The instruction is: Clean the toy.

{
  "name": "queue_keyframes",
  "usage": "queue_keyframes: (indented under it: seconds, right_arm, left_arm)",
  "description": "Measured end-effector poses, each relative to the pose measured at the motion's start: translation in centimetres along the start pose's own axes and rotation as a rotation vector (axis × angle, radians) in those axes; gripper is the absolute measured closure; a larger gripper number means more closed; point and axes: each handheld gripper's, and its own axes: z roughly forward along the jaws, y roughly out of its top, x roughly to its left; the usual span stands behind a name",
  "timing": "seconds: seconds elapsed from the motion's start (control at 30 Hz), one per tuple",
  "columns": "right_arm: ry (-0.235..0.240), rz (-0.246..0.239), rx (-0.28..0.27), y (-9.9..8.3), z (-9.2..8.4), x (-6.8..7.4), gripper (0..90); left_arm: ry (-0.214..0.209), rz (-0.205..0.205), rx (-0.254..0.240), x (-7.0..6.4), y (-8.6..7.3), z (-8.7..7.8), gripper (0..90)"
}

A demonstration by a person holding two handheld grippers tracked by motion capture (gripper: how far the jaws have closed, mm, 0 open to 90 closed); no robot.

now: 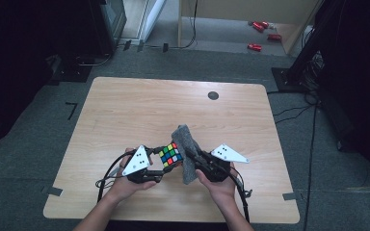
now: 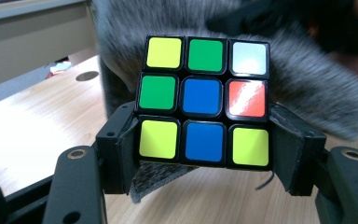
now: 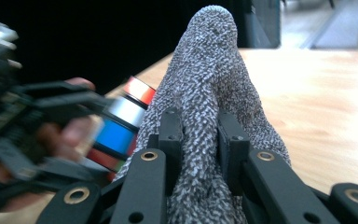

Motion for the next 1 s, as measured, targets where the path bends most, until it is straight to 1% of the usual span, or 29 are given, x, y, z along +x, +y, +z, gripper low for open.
queue_keyframes:
  seconds: [0.1,0.13,0.17,0.2,0.27,0.33,0.43,0.47,0.53,0.6,0.7,0.8,0.87,0.9,0.97,1.0]
  right_arm:
    - [-0.057,0.005,0.032,-0.2,0.2,-0.8,76.4]
    - [-0.071,0.008,0.036,-0.2,0.1,-1.0,76.3]
    - [-0.074,0.011,0.028,-0.2,0.0,-1.0,76.3]
    - [-0.071,0.019,0.011,0.0,-0.2,-0.9,76.2]
    - [-0.056,0.010,-0.020,0.4,-0.6,-0.5,76.2]
    - [-0.022,-0.014,-0.054,0.8,-0.9,0.3,76.1]
    - [0.031,-0.043,-0.067,0.8,-0.9,1.4,75.6]
    - [0.034,-0.055,-0.057,0.6,-0.7,1.6,75.7]
    - [0.023,-0.062,-0.035,0.3,-0.4,1.7,75.7]
    - [0.012,-0.041,-0.028,0.0,-0.1,1.3,75.8]
    - [-0.034,-0.024,-0.010,-0.3,0.0,0.3,76.0]
    - [-0.070,-0.016,0.012,-0.4,0.1,-0.5,76.0]
    - [-0.078,-0.012,0.009,-0.3,0.0,-0.6,76.0]
    - [-0.075,-0.012,-0.003,-0.2,-0.1,-0.6,76.0]
    - [-0.057,-0.017,-0.032,0.2,-0.5,-0.2,76.0]
    - [-0.037,-0.022,-0.050,0.4,-0.8,0.3,76.0]
  left_arm:
    - [-0.006,-0.024,-0.014,0.2,0.1,-0.1,34.6]
    - [-0.006,-0.028,-0.010,0.3,0.1,0.0,34.6]
    - [-0.001,-0.027,0.003,0.3,0.0,0.1,34.6]
    - [0.000,-0.026,0.016,0.3,-0.1,0.2,34.6]
    - [0.001,-0.023,0.037,0.2,-0.2,0.4,34.6]
    - [-0.001,-0.022,0.048,0.0,-0.3,0.7,34.6]
    - [-0.010,-0.018,0.047,-0.2,-0.2,0.8,34.5]
    - [-0.013,-0.017,0.046,-0.2,-0.2,0.8,34.6]
    - [-0.009,-0.007,0.051,-0.3,-0.3,0.8,34.6]
    - [-0.016,-0.015,0.035,-0.3,-0.3,0.6,34.6]
    - [-0.017,-0.024,0.004,-0.1,-0.1,0.3,34.5]
    - [-0.017,-0.036,-0.005,0.1,0.0,0.1,34.6]
    - [-0.010,-0.036,0.004,0.2,-0.1,0.2,34.5]
    - [-0.005,-0.031,0.019,0.2,-0.2,0.3,34.6]
    - [-0.010,-0.035,0.039,0.2,-0.4,0.6,34.5]
    - [-0.013,-0.037,0.045,0.1,-0.5,0.7,34.5]
